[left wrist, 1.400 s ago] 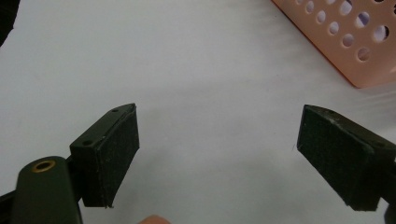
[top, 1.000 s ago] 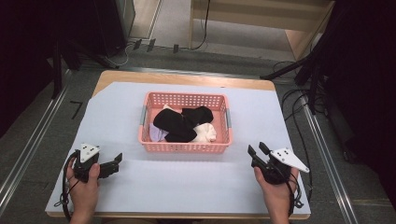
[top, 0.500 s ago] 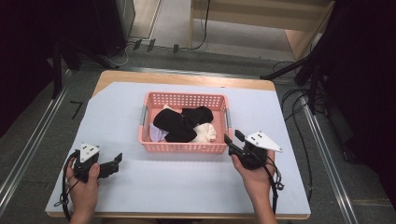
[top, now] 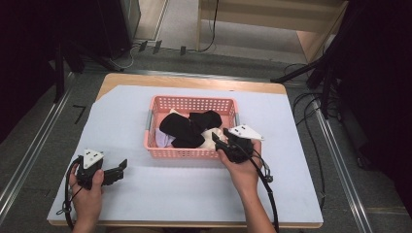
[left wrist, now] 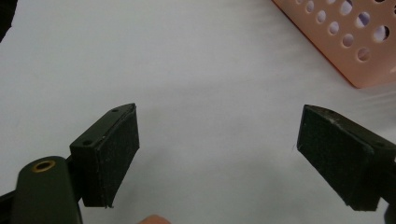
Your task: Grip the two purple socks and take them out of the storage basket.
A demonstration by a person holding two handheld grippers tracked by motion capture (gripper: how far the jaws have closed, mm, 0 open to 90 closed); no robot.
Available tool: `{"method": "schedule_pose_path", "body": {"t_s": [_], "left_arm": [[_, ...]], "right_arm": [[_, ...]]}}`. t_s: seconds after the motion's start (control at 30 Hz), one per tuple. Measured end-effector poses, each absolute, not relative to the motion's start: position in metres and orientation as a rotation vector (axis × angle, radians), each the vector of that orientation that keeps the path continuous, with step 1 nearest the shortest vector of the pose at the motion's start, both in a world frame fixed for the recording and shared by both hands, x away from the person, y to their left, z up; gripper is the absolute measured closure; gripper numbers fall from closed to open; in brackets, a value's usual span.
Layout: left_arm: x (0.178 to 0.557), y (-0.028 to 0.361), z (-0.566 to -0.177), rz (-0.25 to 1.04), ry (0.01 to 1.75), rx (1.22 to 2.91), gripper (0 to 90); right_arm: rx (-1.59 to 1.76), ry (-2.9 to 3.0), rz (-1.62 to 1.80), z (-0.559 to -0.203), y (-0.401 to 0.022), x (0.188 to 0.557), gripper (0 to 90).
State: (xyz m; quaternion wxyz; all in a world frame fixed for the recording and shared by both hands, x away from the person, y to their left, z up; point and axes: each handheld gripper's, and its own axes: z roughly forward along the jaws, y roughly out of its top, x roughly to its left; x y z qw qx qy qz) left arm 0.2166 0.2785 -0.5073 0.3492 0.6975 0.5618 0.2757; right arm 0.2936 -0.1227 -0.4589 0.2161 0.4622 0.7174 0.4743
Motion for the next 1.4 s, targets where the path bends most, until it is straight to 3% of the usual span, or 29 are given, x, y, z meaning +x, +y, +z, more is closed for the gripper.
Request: {"method": "schedule_pose_path", "body": {"t_s": [0.47,1.1,1.13,1.2,1.23,1.27,1.4], "left_arm": [[0.217,0.279,-0.507,0.713,1.458,1.809,14.1],[0.217,0.279,-0.508,0.713,1.46,1.807,14.0],[0.217,0.279,-0.508,0.713,1.46,1.807,14.0],[0.217,0.279,-0.508,0.713,1.46,1.807,14.0],[0.217,0.279,-0.508,0.713,1.46,1.807,14.1],[0.217,0.279,-0.508,0.713,1.46,1.808,14.0],[0.217,0.279,-0.508,0.713,1.46,1.809,14.1]], "right_arm": [[1.406,2.094,1.186,-0.463,-0.083,0.327,61.8],[1.526,2.319,0.89,-0.476,-0.047,0.356,56.4],[1.525,2.327,0.867,-0.476,-0.045,0.357,57.4],[1.56,2.35,0.87,-0.476,-0.044,0.358,68.9],[1.56,2.35,0.87,-0.476,-0.044,0.358,68.9],[1.538,2.349,0.865,-0.475,-0.044,0.356,78.4],[1.521,2.327,0.93,-0.469,-0.047,0.354,81.5]]}}
